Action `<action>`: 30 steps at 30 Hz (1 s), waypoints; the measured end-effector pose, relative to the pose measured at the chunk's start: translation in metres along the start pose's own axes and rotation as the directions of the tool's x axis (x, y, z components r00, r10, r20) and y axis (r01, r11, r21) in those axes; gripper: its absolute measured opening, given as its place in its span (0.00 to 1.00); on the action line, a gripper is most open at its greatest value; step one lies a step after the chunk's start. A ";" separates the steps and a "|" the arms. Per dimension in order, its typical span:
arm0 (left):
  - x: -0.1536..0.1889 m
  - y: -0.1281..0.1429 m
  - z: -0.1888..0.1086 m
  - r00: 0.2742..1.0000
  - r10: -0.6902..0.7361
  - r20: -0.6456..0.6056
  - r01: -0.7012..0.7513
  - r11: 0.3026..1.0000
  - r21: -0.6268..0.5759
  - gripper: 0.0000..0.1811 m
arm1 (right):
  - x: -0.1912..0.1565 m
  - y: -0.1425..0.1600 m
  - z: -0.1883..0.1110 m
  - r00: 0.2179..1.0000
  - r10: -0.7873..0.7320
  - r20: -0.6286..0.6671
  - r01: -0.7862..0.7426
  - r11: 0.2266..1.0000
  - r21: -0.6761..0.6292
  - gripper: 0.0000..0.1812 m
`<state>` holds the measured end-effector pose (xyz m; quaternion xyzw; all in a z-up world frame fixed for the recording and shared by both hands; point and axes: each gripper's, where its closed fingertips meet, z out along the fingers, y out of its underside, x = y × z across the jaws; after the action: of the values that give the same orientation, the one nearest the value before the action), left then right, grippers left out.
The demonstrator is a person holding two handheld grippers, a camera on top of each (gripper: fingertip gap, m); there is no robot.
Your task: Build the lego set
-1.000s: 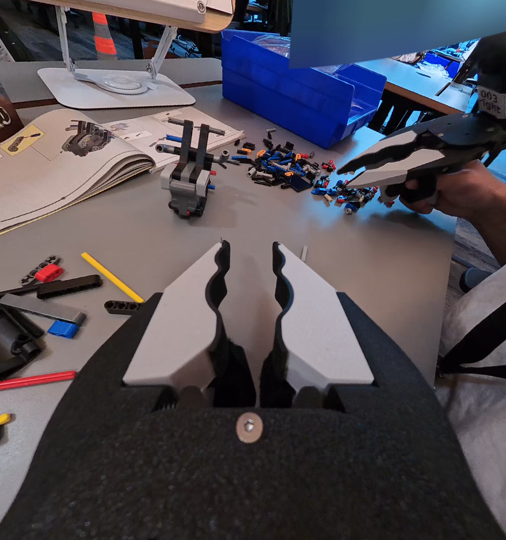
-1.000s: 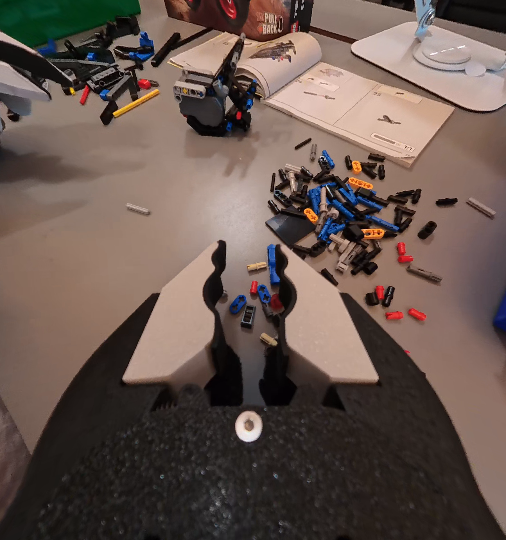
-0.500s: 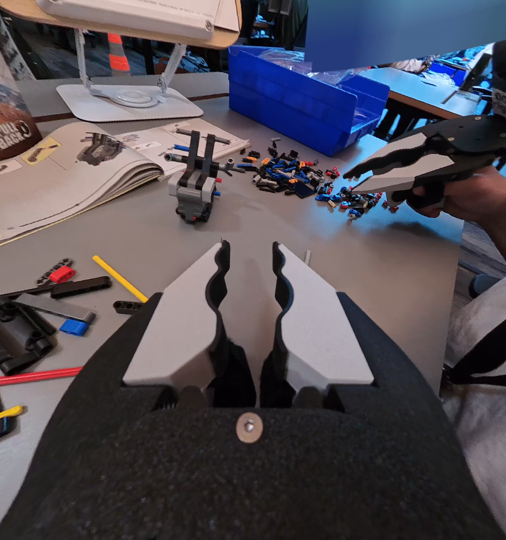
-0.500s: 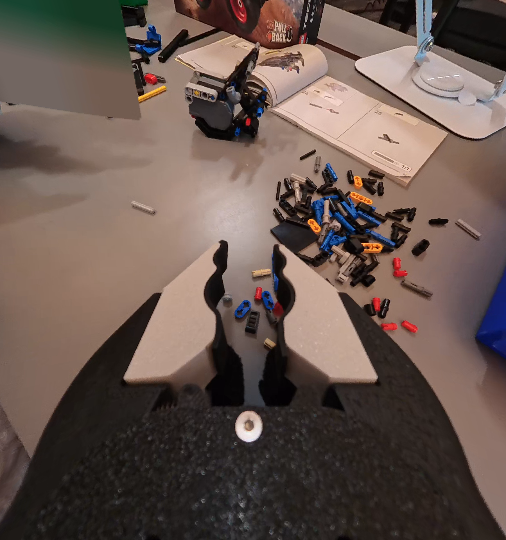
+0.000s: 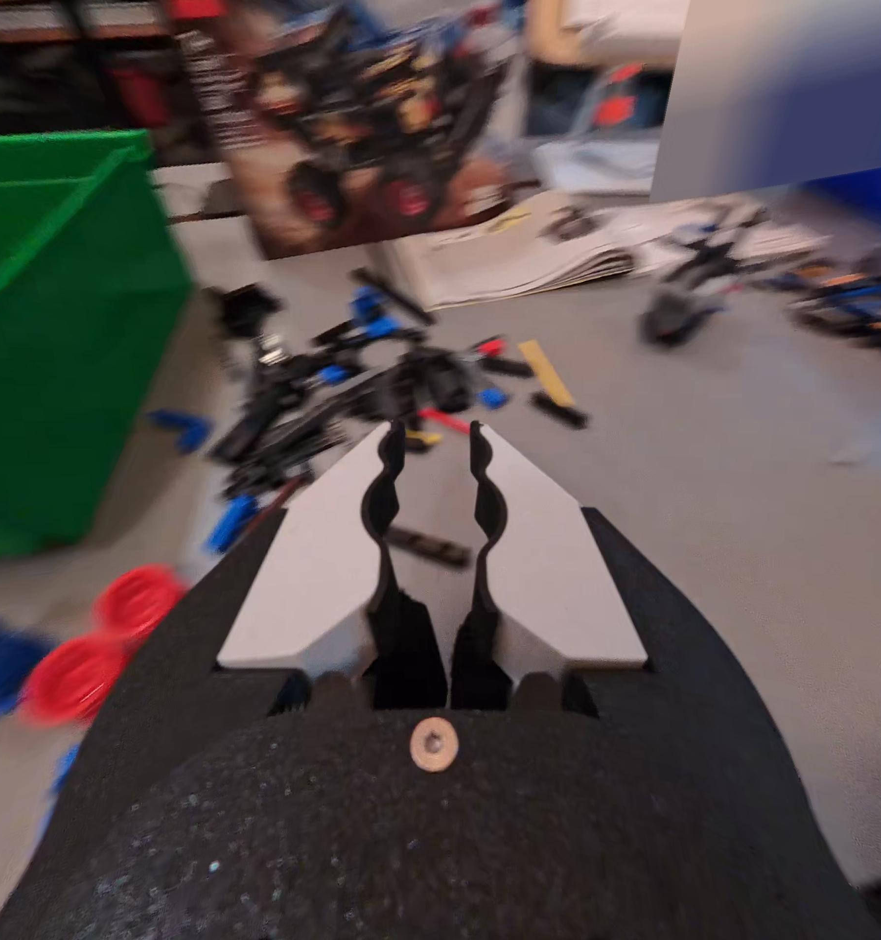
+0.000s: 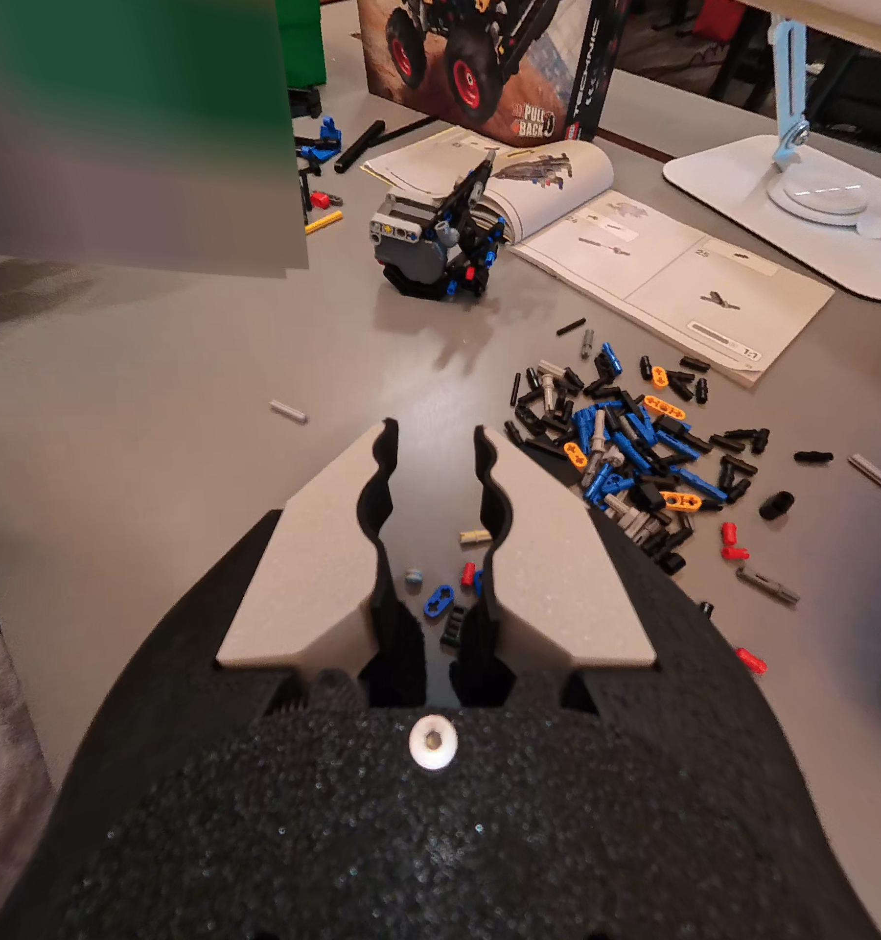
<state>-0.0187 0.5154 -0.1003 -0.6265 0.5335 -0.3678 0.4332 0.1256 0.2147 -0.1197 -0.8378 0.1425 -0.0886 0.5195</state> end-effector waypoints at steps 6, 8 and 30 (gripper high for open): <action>-0.055 0.018 -0.011 0.976 -0.092 0.197 0.108 0.992 -0.071 0.15 | -0.004 -0.002 0.004 0.999 0.015 0.033 -0.016 1.000 0.009 0.16; -0.054 0.017 -0.009 0.978 -0.138 0.159 0.149 0.987 -0.060 0.15 | -0.004 0.000 0.004 1.000 0.009 0.022 -0.009 1.000 0.000 0.16; 0.113 -0.026 0.053 0.838 0.090 -0.537 -0.141 0.988 -0.054 0.17 | 0.085 0.028 -0.065 0.962 0.157 -0.224 -0.147 0.987 0.060 0.23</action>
<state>0.0578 0.4131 -0.0948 -0.4854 0.6860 -0.4755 0.2602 0.1827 0.1200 -0.1159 -0.7975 0.2630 -0.1469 0.5227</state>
